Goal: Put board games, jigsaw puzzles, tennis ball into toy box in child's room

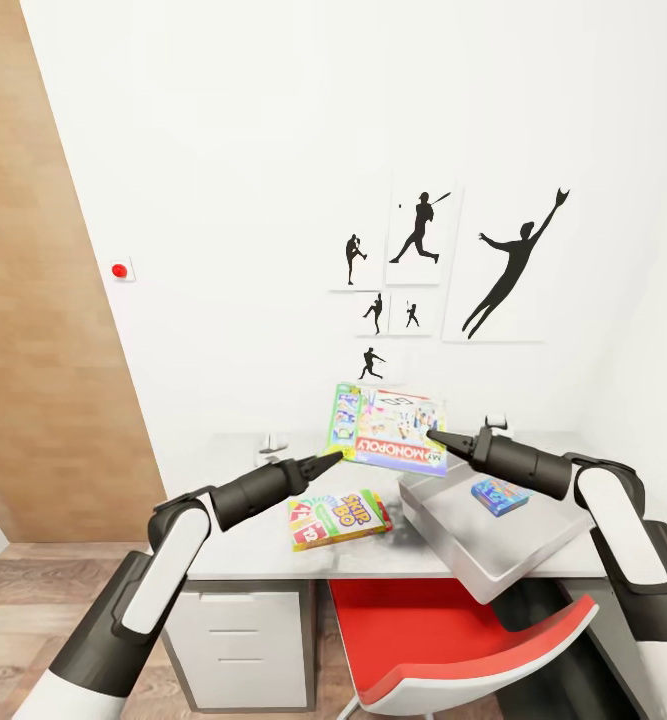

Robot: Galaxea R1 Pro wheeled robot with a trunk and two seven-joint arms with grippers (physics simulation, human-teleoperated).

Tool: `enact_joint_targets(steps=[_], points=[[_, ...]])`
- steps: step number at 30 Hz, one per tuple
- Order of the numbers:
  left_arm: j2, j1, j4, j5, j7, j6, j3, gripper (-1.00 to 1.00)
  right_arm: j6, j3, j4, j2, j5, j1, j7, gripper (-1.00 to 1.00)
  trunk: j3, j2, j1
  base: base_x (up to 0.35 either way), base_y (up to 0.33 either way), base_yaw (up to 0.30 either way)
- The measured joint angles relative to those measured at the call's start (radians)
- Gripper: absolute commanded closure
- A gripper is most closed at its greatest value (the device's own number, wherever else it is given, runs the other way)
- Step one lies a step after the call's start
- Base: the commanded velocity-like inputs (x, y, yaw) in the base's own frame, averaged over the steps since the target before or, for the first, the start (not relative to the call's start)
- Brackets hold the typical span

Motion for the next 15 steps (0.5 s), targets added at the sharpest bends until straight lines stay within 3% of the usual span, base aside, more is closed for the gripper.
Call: enact_joint_targets(steps=[5,9,15], points=[[0.003,-0.003,0.0,0.0,0.004,0.035,0.013,-1.0,-0.001,-0.03,0.034,-0.026,0.004,-0.02,-0.003,1.0,0.0,0.0,0.0,0.0,0.0,-0.019],[0.004,-0.003,0.001,0.001,0.007,0.042,0.026,-1.0,0.0,-0.036,0.04,-0.031,0.004,-0.024,-0.004,1.0,0.001,0.0,0.0,0.0,0.0,-0.11],[0.006,0.001,0.004,-0.001,0.012,0.065,0.087,-1.0,0.0,-0.045,0.054,-0.037,0.001,-0.029,-0.015,1.0,0.005,0.0,0.0,0.0,0.0,-0.193]])
